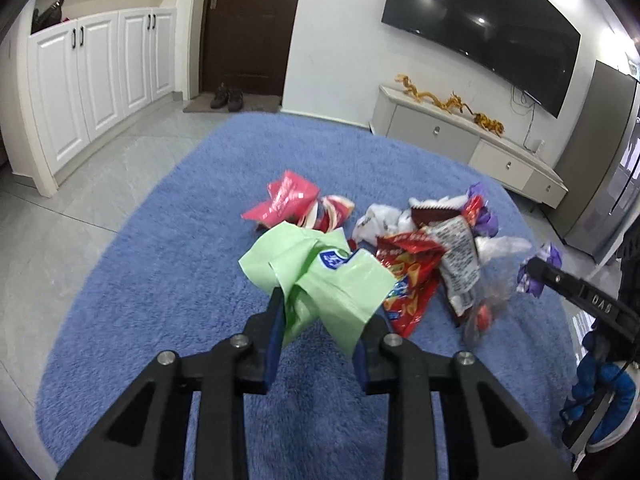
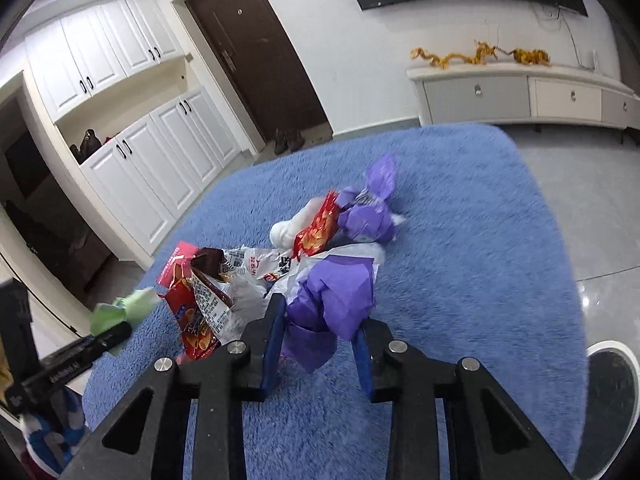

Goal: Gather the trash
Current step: 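Carry both items to the black bin and open both tools to drop them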

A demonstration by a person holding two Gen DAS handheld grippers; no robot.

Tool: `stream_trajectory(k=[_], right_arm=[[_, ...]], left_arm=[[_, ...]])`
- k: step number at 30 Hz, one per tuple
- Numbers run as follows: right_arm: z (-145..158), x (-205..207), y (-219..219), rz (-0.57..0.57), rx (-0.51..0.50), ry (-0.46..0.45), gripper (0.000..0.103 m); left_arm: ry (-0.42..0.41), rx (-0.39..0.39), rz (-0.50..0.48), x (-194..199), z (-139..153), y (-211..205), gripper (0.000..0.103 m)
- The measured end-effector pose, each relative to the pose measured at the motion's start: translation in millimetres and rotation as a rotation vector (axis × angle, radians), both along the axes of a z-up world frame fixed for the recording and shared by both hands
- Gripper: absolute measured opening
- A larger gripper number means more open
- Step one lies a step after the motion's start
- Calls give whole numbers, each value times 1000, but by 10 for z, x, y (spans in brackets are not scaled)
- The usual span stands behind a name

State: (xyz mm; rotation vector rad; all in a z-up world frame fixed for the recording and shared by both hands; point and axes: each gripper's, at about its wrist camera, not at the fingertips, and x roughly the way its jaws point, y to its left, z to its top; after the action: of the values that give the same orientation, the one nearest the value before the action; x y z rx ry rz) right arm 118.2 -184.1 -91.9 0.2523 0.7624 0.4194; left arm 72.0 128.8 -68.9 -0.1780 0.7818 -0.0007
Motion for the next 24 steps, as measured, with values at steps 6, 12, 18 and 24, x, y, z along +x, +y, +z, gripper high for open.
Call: stream_trajectory(k=[6,12,18,24], right_arm=[[15,-145,-57,8,-15,-13,29],[39,-243,-85,15,-25,-25,30],[135,-379,-237,-13,-4,-50,30],[203,-513,-345,-26,13,-75,30]], left_arm=[[-37,34,19,-245,253,-115,27],[-60,59,-1,-410,437,-316,27],[-92,59,-31,-543,618,-507,27],[-107,74,-56,-647,692,-643,27]])
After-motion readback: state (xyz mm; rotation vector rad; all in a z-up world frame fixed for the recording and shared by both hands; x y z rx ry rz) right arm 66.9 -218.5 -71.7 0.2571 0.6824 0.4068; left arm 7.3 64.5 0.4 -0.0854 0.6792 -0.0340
